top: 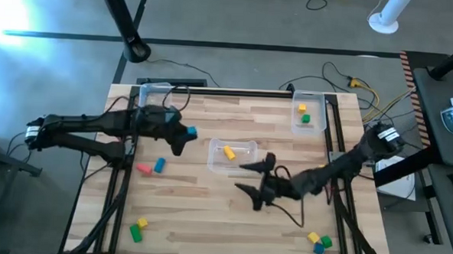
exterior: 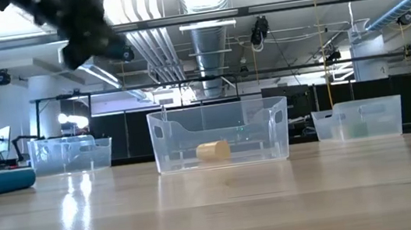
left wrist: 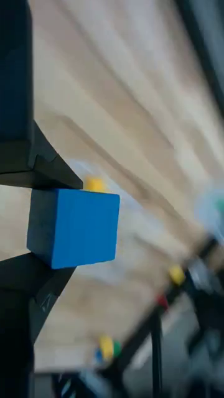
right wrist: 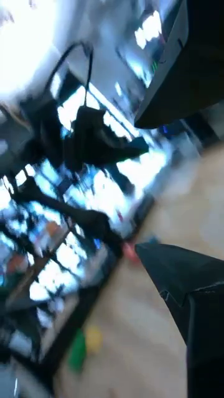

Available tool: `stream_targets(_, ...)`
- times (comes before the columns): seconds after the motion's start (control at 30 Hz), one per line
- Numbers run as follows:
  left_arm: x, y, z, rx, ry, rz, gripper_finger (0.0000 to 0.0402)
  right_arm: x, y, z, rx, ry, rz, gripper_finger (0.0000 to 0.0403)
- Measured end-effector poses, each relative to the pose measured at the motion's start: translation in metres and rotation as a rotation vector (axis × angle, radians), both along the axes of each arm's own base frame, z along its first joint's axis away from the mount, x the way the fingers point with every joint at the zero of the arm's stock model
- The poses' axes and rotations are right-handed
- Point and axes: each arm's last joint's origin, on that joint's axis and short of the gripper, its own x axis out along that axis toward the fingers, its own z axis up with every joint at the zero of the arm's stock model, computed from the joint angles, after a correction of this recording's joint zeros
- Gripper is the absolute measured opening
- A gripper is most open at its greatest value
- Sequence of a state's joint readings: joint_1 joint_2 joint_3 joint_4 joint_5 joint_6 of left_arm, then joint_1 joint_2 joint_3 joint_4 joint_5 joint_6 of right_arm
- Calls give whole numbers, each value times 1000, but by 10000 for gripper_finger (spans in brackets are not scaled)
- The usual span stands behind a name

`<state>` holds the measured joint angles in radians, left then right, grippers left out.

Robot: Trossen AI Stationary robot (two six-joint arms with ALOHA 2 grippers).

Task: Sort blocks by size
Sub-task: Put the blue square block into the top right transparent bin

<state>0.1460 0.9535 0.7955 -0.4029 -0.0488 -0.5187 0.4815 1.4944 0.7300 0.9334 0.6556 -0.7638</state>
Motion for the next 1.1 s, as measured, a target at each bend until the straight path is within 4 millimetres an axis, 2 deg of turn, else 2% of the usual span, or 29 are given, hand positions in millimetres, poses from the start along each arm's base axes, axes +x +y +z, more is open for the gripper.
stream_targets(0.13, 19, -12, 1, 47, -207, -180, 116, 17, -13, 9, -56, 18, -9, 309)
stream_targets(0.33, 50, -34, -15, 70, -502, -401, 116, 25, 2, 16, -157, 151, 45, 302)
stream_targets(0.53, 80, -36, -46, 90, -502, -427, 116, 25, 17, 21, -170, 353, 9, 329)
stream_targets(0.63, 95, -39, -56, 95, -547, -538, 116, 26, 19, 25, -170, 377, 6, 344)
stream_targets(0.73, 104, -43, -58, 89, -630, -689, 116, 27, 16, 31, -272, 383, -83, 354)
stream_targets(0.83, 112, -45, -67, 66, -598, -743, 116, 28, 17, 40, -325, 373, -84, 355)
stream_targets(0.97, 124, -44, -76, 59, -550, -741, 116, 35, 8, 45, -357, 398, -53, 346)
stream_targets(1.1, 128, -41, -76, 79, -552, -766, 116, 41, -7, 39, -325, 472, 23, 331)
